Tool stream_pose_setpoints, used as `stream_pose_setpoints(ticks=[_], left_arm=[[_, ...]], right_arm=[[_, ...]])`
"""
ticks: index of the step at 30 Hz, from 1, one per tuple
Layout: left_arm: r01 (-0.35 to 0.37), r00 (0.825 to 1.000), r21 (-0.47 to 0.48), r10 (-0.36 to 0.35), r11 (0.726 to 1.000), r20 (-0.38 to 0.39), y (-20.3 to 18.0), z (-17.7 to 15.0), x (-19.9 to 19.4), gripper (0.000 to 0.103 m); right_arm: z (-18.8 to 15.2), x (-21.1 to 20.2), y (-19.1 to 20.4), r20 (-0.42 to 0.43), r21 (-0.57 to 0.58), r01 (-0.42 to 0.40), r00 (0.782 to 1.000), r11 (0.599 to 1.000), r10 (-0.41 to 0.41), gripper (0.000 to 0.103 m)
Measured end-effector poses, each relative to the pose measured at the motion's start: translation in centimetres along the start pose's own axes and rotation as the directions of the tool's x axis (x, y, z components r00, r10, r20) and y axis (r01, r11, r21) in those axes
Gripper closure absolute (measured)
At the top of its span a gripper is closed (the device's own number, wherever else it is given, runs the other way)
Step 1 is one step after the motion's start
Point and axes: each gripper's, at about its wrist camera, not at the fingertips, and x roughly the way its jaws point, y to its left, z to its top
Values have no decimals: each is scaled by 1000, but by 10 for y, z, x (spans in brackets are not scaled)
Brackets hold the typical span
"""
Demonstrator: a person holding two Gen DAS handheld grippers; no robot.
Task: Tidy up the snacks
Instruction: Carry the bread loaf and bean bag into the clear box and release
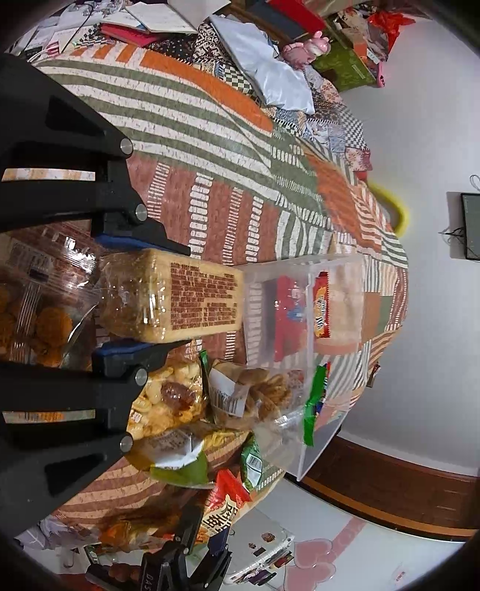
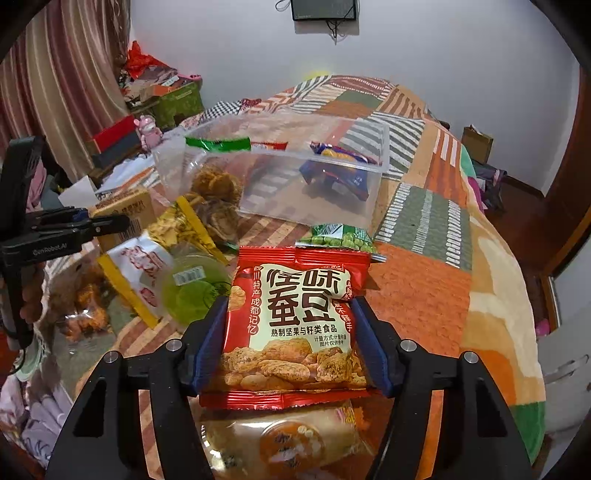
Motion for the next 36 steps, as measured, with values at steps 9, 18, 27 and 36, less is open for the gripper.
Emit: stream_pose_setpoints(ticks=[9,18,27,36], left_arm=[[-8,998,10,7,1000,68,-3,4,-30,66],[6,986,21,-10,1000,166,-7,27,-63,66],[38,975,32,-44,999,216,-13,61,-63,66],[56,973,33,-62,998,222,-14,101,-38,66]], right_arm=[[13,-25,6,85,-3,-17,996,1000,18,41],[36,-38,6,168,-3,-22,986,1000,22,41],[66,-34,0,226,7,-28,974,1000,26,41],[93,-7,-3,214,4,-36,976,999,34,41]])
